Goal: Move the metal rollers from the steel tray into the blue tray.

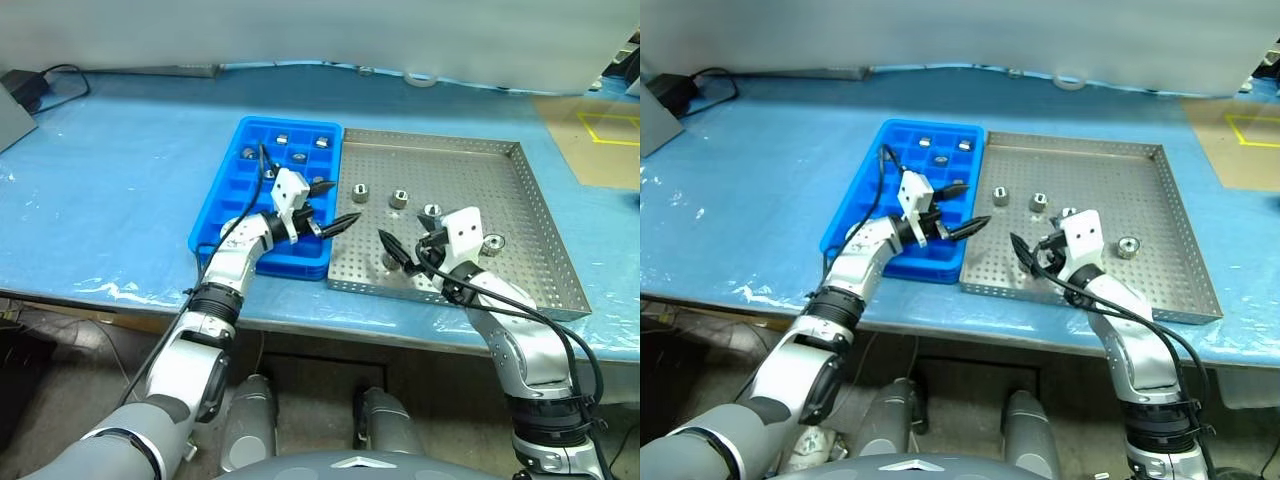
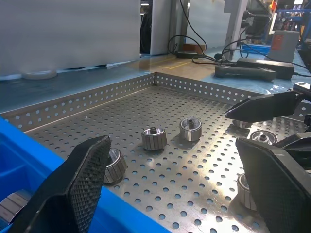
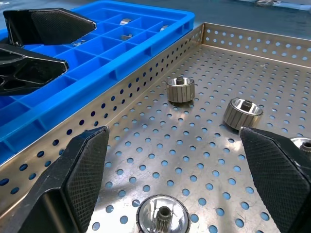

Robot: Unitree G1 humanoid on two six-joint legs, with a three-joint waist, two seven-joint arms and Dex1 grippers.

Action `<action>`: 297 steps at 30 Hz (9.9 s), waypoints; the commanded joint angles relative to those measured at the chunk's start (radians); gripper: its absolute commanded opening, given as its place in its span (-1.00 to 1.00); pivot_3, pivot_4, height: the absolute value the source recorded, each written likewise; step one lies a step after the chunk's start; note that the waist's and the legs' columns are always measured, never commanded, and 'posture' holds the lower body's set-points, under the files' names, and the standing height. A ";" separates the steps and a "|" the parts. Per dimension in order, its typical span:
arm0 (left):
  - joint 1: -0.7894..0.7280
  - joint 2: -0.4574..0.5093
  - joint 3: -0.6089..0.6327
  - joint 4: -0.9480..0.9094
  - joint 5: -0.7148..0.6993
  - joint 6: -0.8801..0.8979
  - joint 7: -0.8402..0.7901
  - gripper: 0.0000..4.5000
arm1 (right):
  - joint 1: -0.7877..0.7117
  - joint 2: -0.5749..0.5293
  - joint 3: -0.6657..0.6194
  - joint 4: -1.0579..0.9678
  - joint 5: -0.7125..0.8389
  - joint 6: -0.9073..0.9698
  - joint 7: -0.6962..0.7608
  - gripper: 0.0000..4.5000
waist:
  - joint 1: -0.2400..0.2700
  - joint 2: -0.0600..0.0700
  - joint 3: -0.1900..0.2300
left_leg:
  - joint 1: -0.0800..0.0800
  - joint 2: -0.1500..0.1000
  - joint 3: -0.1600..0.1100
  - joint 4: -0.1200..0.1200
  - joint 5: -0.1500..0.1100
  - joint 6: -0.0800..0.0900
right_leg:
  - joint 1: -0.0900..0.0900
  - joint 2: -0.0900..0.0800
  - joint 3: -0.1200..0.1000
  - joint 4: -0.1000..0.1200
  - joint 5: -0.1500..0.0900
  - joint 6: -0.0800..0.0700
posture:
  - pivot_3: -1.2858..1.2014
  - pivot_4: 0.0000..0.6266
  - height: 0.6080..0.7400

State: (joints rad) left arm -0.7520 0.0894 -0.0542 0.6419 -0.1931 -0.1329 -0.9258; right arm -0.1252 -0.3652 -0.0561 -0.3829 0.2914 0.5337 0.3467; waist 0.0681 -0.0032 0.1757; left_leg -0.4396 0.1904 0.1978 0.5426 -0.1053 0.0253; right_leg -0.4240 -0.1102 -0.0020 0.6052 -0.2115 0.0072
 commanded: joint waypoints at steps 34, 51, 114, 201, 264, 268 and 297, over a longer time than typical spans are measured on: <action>-0.217 -0.049 -0.004 0.269 0.058 -0.045 0.049 1.00 | 0.075 -0.020 -0.060 -0.138 -0.020 0.007 -0.074 0.99 | -0.007 0.000 0.000 | 0.000 0.000 0.001 0.000 0.000 0.000 | 0.000 0.000 0.000 0.000 0.000 0.000 | -0.23 -0.52 1.00; -0.640 -0.090 -0.020 0.716 0.317 0.109 0.590 1.00 | 0.288 0.075 -0.111 -0.328 -0.085 0.010 -0.227 0.99 | -0.114 0.000 0.000 | -0.003 -0.002 0.000 0.002 -0.002 0.003 | -0.001 0.000 0.001 -0.004 -0.005 0.011 | -0.44 -0.52 1.00; -0.704 -0.116 0.264 0.736 0.392 0.318 0.674 -0.62 | 0.286 0.138 -0.077 -0.366 -0.159 0.021 -0.278 1.00 | -0.309 0.001 0.000 | -0.021 -0.018 -0.004 0.022 -0.019 0.030 | 0.004 -0.018 -0.012 -0.023 0.003 0.006 | -0.51 -0.52 1.00; -0.119 0.051 0.193 -0.036 -0.158 0.403 0.178 -0.62 | -0.543 0.454 -0.150 0.481 0.341 0.188 -0.178 0.43 | 0.027 0.003 0.001 | -0.017 0.002 -0.003 -0.002 0.013 -0.009 | -0.009 -0.003 -0.021 0.002 0.006 0.002 | 0.00 -0.52 1.00; -0.356 0.322 0.369 0.491 -0.027 0.081 0.559 0.51 | -0.621 0.370 0.144 0.558 0.181 0.009 -0.002 -0.70 | 0.038 0.004 0.000 | -0.017 0.009 -0.019 -0.004 0.020 -0.021 | -0.010 0.004 -0.025 0.005 0.009 -0.003 | 0.08 -0.52 1.00; -0.331 0.321 0.370 0.464 -0.015 0.021 0.561 0.51 | -0.737 0.399 0.194 0.744 0.073 -0.064 0.024 -0.70 | 0.041 0.003 0.000 | -0.019 0.009 -0.019 -0.005 0.021 -0.021 | -0.012 0.003 -0.025 0.005 0.009 -0.003 | 0.12 -0.52 1.00; -0.083 0.277 0.378 0.088 -0.102 0.186 0.568 0.52 | -0.781 0.453 0.191 0.937 -0.094 -0.048 0.258 0.31 | 0.138 0.002 0.001 | -0.018 0.013 -0.024 -0.007 0.021 -0.023 | -0.015 0.002 -0.030 0.020 0.002 -0.005 | 0.20 -0.52 1.00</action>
State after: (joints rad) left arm -0.7808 0.3667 0.3352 0.7331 -0.2833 0.0644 -0.3310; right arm -0.9125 0.1015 0.1679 0.6222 0.1788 0.4764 0.6268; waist 0.2062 -0.0007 0.1765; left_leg -0.4580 0.2033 0.1736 0.5354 -0.0834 0.0017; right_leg -0.4389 -0.1078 -0.0323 0.6247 -0.2080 -0.0003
